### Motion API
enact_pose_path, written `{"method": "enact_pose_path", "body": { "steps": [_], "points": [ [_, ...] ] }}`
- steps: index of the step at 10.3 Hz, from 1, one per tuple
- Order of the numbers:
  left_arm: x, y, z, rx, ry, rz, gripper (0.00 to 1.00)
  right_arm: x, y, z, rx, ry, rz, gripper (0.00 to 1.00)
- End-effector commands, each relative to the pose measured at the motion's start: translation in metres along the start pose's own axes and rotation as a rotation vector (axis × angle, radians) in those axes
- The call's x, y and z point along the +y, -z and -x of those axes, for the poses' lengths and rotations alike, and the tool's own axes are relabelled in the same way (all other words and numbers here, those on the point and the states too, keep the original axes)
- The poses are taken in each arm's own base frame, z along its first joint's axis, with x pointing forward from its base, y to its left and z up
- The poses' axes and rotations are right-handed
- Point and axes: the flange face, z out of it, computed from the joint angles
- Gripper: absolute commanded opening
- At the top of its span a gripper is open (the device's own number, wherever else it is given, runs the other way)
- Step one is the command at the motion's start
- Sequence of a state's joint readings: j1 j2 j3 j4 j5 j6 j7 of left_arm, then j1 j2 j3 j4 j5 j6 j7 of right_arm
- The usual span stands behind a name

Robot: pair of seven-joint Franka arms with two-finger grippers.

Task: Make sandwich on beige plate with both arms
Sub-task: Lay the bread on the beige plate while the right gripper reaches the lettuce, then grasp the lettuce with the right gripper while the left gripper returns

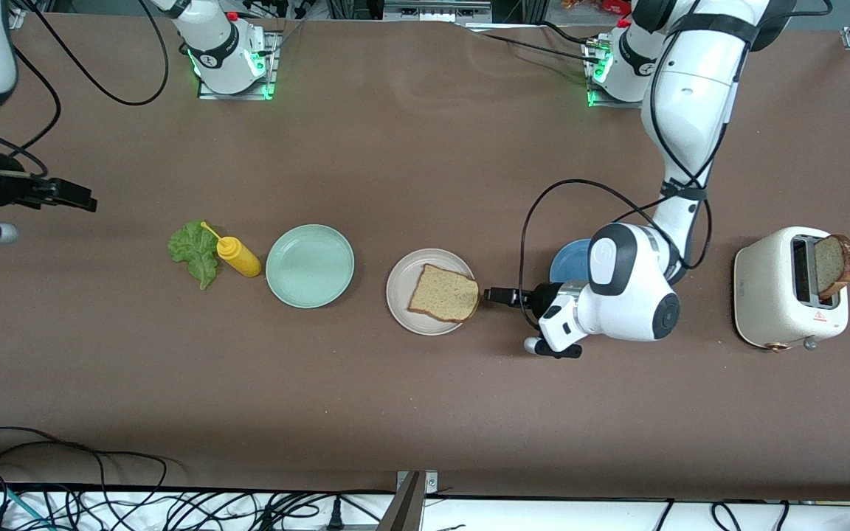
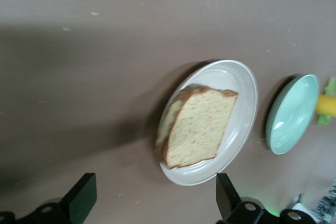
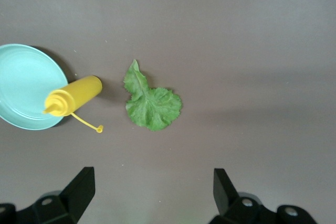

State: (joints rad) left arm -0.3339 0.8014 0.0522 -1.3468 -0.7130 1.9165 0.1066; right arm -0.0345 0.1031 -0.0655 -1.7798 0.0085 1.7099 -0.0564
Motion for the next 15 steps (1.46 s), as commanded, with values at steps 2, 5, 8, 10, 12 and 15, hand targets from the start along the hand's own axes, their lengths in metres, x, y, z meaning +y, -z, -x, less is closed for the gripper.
{"method": "enact_pose_path", "body": {
  "steps": [2,5,8,10,12,15],
  "points": [
    [0.014,0.066,0.026,-0.022,-0.023,-0.287,1.00,-0.002,-0.083,0.006,0.010,0.016,0.005,1.00],
    [0.001,0.112,0.042,-0.051,-0.046,-0.480,1.00,-0.007,-0.153,-0.007,0.009,0.029,0.007,1.00],
    [-0.025,0.162,0.051,-0.033,0.002,-0.478,1.00,-0.015,-0.216,-0.025,-0.028,0.035,-0.003,1.00],
    [-0.030,0.187,0.064,-0.051,0.001,-0.567,1.00,-0.030,-0.261,-0.034,-0.042,0.060,-0.005,1.00],
    [-0.029,0.216,0.079,-0.053,0.014,-0.602,1.00,-0.031,-0.282,-0.037,-0.041,0.061,-0.005,1.00],
    [-0.029,0.253,0.100,-0.035,0.037,-0.595,1.00,-0.030,-0.305,-0.036,-0.079,0.079,-0.007,0.95]
  ]
}}
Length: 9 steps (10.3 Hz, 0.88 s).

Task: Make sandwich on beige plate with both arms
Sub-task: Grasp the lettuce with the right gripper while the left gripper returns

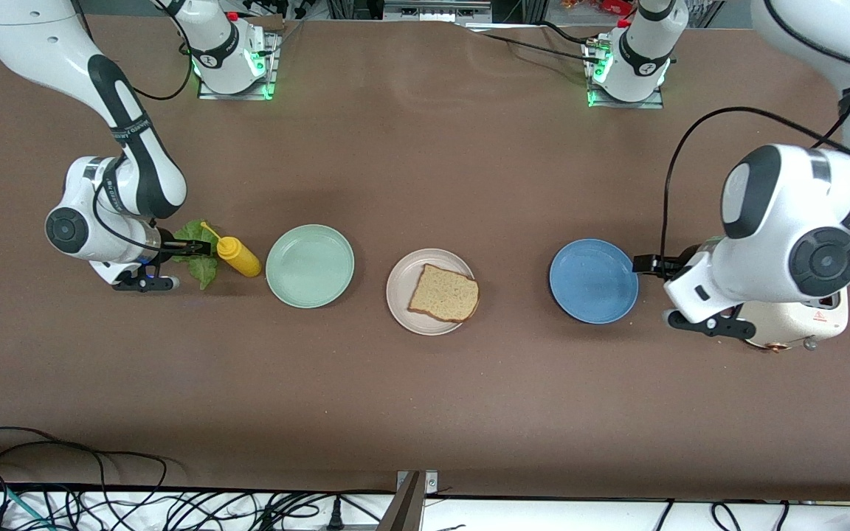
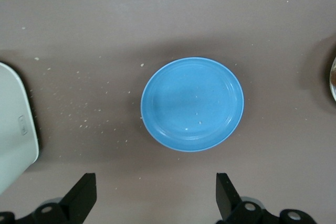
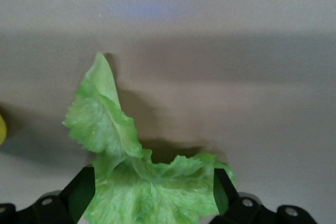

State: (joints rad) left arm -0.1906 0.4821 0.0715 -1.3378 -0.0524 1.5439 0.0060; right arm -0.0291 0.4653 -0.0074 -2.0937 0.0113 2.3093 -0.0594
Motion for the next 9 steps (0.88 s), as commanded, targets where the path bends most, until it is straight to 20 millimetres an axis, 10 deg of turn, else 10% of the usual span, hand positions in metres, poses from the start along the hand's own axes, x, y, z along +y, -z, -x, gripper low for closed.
{"method": "enact_pose_path", "body": {
  "steps": [1,4,9],
  "points": [
    [-0.016,0.028,0.026,0.009,0.014,-0.018,1.00,0.000,-0.002,-0.003,0.004,0.043,-0.010,0.77],
    [-0.031,0.063,0.058,0.010,0.037,-0.006,1.00,0.005,0.000,-0.005,0.008,0.058,-0.011,0.20],
    [-0.050,0.100,0.108,0.010,0.075,-0.052,1.00,0.007,0.012,-0.011,0.024,0.096,-0.010,0.06]
  ]
}}
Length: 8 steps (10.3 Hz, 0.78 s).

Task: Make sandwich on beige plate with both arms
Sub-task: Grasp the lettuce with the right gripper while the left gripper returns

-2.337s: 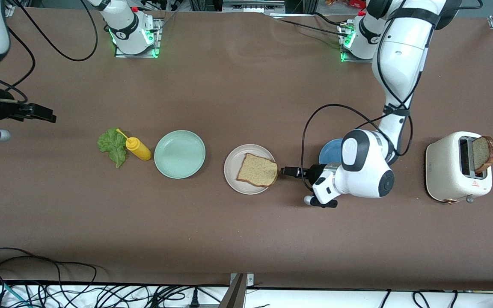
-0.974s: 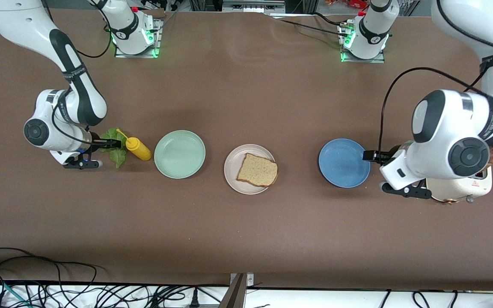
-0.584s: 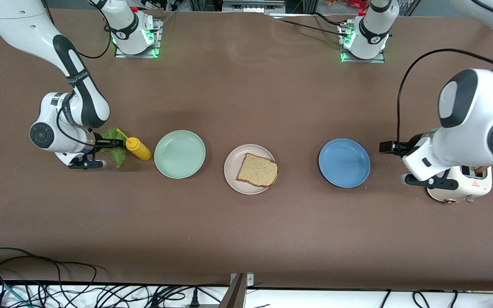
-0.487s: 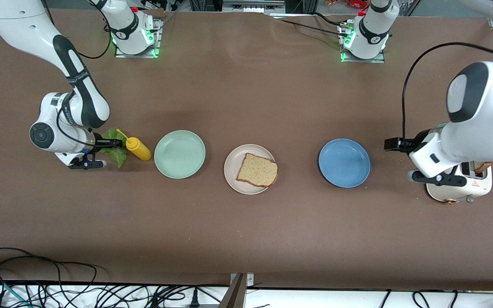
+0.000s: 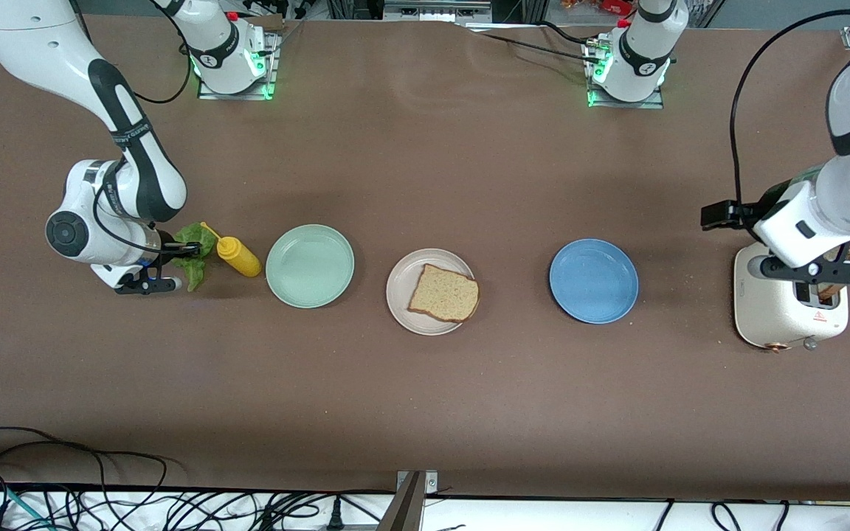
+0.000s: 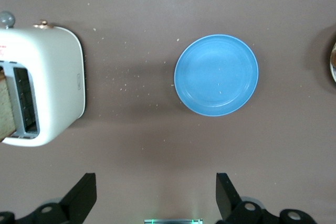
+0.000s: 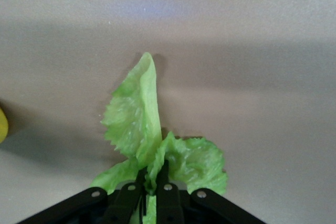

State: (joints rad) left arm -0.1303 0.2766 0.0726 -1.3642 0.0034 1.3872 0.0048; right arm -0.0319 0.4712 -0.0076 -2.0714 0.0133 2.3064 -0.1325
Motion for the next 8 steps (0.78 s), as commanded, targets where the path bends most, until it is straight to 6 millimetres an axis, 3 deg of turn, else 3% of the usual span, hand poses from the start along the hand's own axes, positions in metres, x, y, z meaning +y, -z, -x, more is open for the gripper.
{"method": "enact_pose_path", "body": {
  "steps": [1,5,8],
  "points": [
    [-0.006,0.012,0.035,-0.006,0.011,-0.025,1.00,0.008,0.013,-0.007,0.012,0.035,-0.009,0.05],
    [0.009,-0.006,0.035,0.054,-0.020,-0.013,1.00,0.027,0.076,-0.024,-0.001,0.009,-0.007,0.05],
    [0.006,-0.008,0.025,0.074,-0.023,-0.024,1.00,0.031,0.154,-0.037,-0.021,-0.005,-0.011,0.05]
  ]
}}
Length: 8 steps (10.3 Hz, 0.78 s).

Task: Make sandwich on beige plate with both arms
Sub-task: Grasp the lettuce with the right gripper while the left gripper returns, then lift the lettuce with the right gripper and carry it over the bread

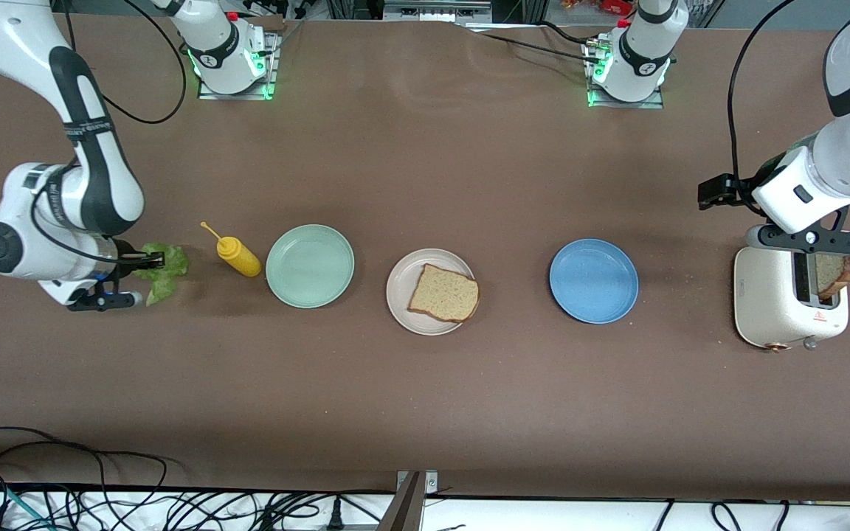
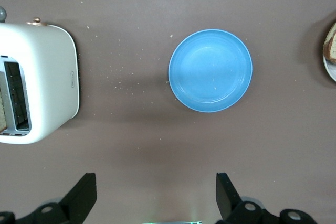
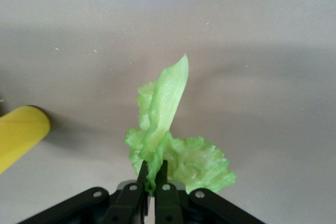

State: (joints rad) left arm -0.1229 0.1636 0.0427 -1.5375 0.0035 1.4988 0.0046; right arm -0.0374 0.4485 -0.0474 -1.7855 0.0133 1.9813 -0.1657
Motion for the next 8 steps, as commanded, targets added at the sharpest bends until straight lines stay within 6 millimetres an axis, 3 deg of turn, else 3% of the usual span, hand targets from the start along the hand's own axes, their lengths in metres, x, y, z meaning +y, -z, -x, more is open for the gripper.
{"method": "enact_pose_path", "body": {
  "steps": [1,3,4,6,8],
  "points": [
    [-0.006,0.002,0.003,0.024,0.004,-0.035,1.00,0.000,0.060,-0.005,-0.019,0.004,-0.016,0.05],
    [-0.009,0.016,0.004,0.053,0.009,-0.033,1.00,-0.010,0.108,-0.004,-0.030,-0.031,-0.020,0.06],
    [-0.008,0.013,0.002,0.047,0.012,-0.033,1.00,-0.028,0.121,-0.001,-0.060,-0.061,-0.025,0.06],
    [-0.018,0.002,-0.006,0.027,0.023,-0.028,1.00,-0.089,0.137,-0.001,-0.058,-0.174,-0.072,0.06],
    [-0.024,0.000,-0.007,0.023,0.034,-0.024,1.00,-0.164,0.145,0.001,-0.052,-0.238,-0.087,0.06]
  ]
}}
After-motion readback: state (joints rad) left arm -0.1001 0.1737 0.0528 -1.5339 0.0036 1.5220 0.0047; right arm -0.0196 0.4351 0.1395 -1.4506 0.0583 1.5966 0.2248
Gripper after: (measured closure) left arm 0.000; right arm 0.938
